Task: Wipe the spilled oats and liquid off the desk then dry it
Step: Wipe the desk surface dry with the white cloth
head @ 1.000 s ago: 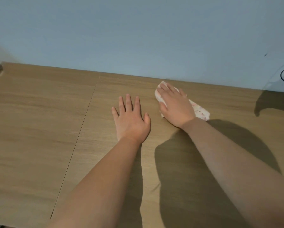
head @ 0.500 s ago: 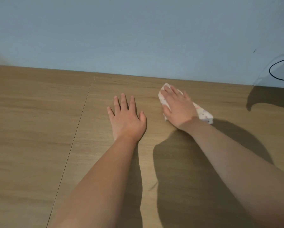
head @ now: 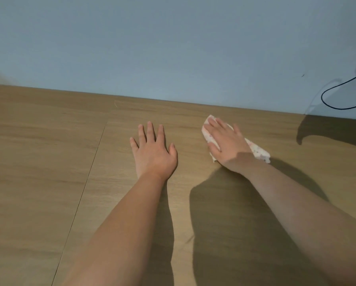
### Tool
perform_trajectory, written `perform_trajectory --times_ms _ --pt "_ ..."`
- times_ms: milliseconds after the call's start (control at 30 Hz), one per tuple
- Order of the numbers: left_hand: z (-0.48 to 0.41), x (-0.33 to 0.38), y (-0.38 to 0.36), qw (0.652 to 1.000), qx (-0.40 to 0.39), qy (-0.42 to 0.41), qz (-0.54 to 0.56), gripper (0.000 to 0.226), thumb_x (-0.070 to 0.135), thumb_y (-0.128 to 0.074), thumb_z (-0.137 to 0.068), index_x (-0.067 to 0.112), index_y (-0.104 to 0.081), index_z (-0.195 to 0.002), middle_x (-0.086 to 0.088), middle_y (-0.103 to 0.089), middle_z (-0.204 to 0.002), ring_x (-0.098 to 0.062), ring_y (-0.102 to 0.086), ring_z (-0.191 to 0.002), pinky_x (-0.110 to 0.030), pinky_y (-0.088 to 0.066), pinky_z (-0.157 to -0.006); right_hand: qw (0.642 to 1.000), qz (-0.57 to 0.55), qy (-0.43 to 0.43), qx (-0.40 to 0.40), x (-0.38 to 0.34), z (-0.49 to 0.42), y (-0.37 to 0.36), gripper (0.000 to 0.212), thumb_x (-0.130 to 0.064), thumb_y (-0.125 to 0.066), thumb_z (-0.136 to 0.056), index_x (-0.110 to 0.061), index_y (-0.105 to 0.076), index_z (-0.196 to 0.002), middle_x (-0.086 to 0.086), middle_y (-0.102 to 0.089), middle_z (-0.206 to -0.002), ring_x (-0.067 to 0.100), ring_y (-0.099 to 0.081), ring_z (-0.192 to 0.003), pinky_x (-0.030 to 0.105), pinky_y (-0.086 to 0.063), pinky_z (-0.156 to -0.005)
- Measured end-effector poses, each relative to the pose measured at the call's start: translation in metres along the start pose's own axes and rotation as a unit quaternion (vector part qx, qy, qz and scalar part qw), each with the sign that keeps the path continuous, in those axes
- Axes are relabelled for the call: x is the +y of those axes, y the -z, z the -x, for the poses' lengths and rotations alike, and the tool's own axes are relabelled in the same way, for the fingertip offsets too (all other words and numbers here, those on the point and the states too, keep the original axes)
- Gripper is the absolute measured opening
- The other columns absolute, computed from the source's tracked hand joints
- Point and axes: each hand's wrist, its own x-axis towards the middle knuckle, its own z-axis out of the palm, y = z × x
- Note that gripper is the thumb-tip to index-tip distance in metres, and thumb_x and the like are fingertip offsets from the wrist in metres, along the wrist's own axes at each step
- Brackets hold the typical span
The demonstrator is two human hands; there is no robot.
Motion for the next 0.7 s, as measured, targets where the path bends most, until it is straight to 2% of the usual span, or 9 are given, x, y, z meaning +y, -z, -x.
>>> perform_trajectory --times_ms 33,100,167,200,267,333,433,600,700 --pt "0.000 0.000 0.000 1.000 -0.001 -0.001 -0.003 0.067 0.047 -0.027 -0.097 0.023 -0.010 -0.156 -0.007 0.003 -0.164 -0.027 0.010 -0.150 -0.053 0.001 -0.120 1.000 0.012 -0.020 0.015 0.016 0.003 -0.001 0.058 -0.028 -0.033 -0.099 -0.023 -0.018 -0.154 -0.002 -0.008 -0.164 0.017 -0.008 -0.150 0.050 -0.009 -0.120" --pt "0.000 0.001 0.001 1.000 -0.003 -0.002 -0.005 0.067 0.047 -0.027 -0.097 0.023 -0.010 -0.157 -0.007 0.002 -0.164 -0.028 0.010 -0.150 -0.054 0.001 -0.120 0.980 0.009 -0.182 0.085 0.048 0.011 -0.002 0.057 -0.026 -0.033 -0.093 -0.017 -0.029 -0.149 0.007 -0.021 -0.160 0.024 -0.021 -0.147 0.057 -0.021 -0.116" --pt "0.001 0.000 0.003 1.000 -0.005 -0.007 -0.005 0.065 0.045 -0.029 -0.097 0.024 -0.014 -0.156 -0.006 0.000 -0.164 -0.027 0.008 -0.150 -0.055 0.000 -0.120 0.923 -0.064 -0.364 0.102 0.063 0.020 -0.002 0.057 -0.028 -0.032 -0.097 -0.011 -0.026 -0.151 0.011 -0.017 -0.162 0.027 -0.015 -0.148 0.057 -0.017 -0.116" --pt "0.001 0.001 0.003 1.000 -0.004 -0.014 -0.003 0.063 0.044 -0.031 -0.097 0.024 -0.017 -0.155 -0.006 -0.003 -0.164 -0.026 0.006 -0.151 -0.055 0.000 -0.120 0.908 -0.083 -0.399 0.093 0.056 0.023 -0.002 0.058 -0.029 -0.032 -0.099 -0.010 -0.022 -0.153 0.011 -0.012 -0.163 0.027 -0.010 -0.150 0.056 -0.013 -0.117" --pt "0.002 0.000 0.005 0.999 0.007 -0.033 0.020 0.059 0.039 -0.036 -0.097 0.026 -0.027 -0.153 -0.004 -0.011 -0.164 -0.022 0.001 -0.151 -0.054 0.000 -0.120 0.931 -0.063 -0.349 0.082 0.027 0.029 -0.005 0.061 -0.030 -0.033 -0.100 -0.009 -0.017 -0.154 0.012 -0.008 -0.163 0.028 -0.007 -0.150 0.054 -0.013 -0.118" --pt "0.005 0.000 0.005 0.996 0.024 -0.072 0.045 0.056 0.035 -0.038 -0.096 0.024 -0.035 -0.150 -0.004 -0.020 -0.162 -0.020 -0.007 -0.151 -0.051 -0.002 -0.121 0.984 -0.011 -0.166 0.065 -0.001 0.045 -0.013 0.061 -0.031 -0.032 -0.099 -0.014 -0.014 -0.155 0.009 -0.005 -0.164 0.026 -0.009 -0.150 0.051 -0.013 -0.120" --pt "0.018 0.006 0.003 0.991 0.027 -0.134 0.005 0.059 0.039 -0.034 -0.093 0.020 -0.038 -0.149 -0.006 -0.027 -0.160 -0.020 -0.014 -0.150 -0.048 -0.003 -0.121 1.000 -0.009 0.023 0.001 0.008 0.077 -0.018 0.058 -0.033 -0.030 -0.101 -0.023 -0.013 -0.156 -0.006 0.001 -0.164 0.013 0.003 -0.151 0.042 0.001 -0.120" --pt "0.054 0.054 -0.011 0.998 0.001 -0.056 0.033 0.058 0.037 -0.035 -0.099 0.022 -0.027 -0.153 -0.003 -0.012 -0.164 -0.019 0.001 -0.151 -0.049 0.001 -0.121 0.977 -0.030 -0.198 0.071 0.062 0.091 -0.016 0.057 -0.031 -0.031 -0.099 -0.016 -0.023 -0.154 0.003 -0.010 -0.164 0.020 -0.007 -0.151 0.055 -0.010 -0.119" --pt "0.082 0.099 -0.019 0.996 0.003 -0.087 0.002 0.057 0.034 -0.032 -0.099 0.021 -0.025 -0.154 -0.003 -0.010 -0.164 -0.022 0.006 -0.151 -0.052 0.003 -0.120 0.988 -0.010 -0.131 0.078 0.045 0.114 -0.020 0.058 -0.032 -0.026 -0.099 -0.015 -0.019 -0.154 0.008 -0.010 -0.164 0.023 -0.006 -0.151 0.054 -0.010 -0.118"
